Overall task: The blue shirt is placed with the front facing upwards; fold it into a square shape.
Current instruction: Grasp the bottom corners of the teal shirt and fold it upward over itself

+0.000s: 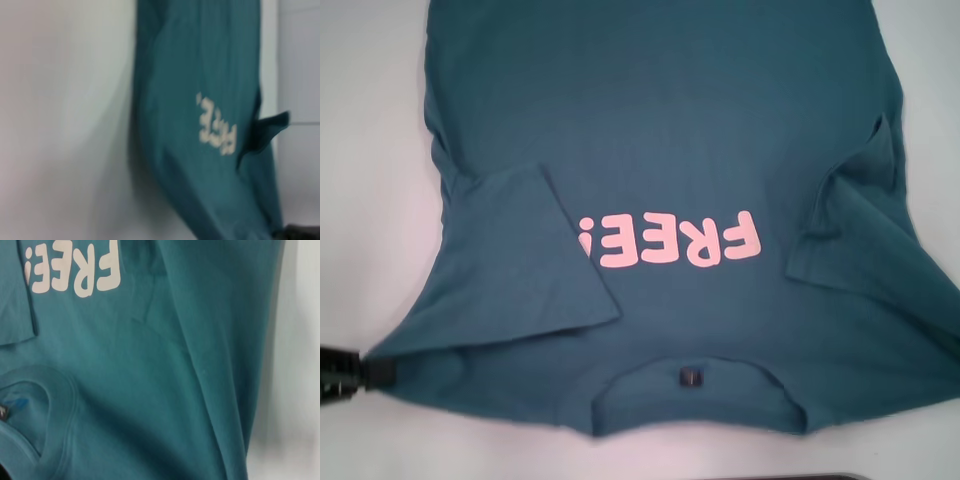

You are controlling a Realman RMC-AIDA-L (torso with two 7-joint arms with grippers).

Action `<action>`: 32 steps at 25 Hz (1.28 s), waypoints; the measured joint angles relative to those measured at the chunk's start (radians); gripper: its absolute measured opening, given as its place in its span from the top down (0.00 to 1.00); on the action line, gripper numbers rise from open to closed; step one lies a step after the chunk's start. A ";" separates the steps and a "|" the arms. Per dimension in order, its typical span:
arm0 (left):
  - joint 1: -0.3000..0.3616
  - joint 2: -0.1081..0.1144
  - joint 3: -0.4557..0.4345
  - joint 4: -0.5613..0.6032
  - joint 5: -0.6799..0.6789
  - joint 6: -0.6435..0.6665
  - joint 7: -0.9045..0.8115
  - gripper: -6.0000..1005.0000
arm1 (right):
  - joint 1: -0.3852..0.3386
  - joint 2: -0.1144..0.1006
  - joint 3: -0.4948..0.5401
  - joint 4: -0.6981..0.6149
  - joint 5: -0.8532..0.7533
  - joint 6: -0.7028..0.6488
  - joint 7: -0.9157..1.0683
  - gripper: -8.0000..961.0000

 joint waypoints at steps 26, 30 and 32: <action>-0.047 -0.004 0.022 0.040 -0.015 0.049 0.035 0.96 | 0.120 0.011 -0.071 0.016 0.063 -0.005 0.012 0.95; -0.138 -0.003 0.022 0.047 -0.016 0.041 -0.006 0.96 | 0.170 0.001 -0.062 0.025 0.064 -0.001 0.016 0.95; -0.177 -0.001 0.022 0.048 -0.016 0.029 -0.030 0.96 | 0.189 -0.008 -0.040 0.025 0.064 0.003 0.019 0.95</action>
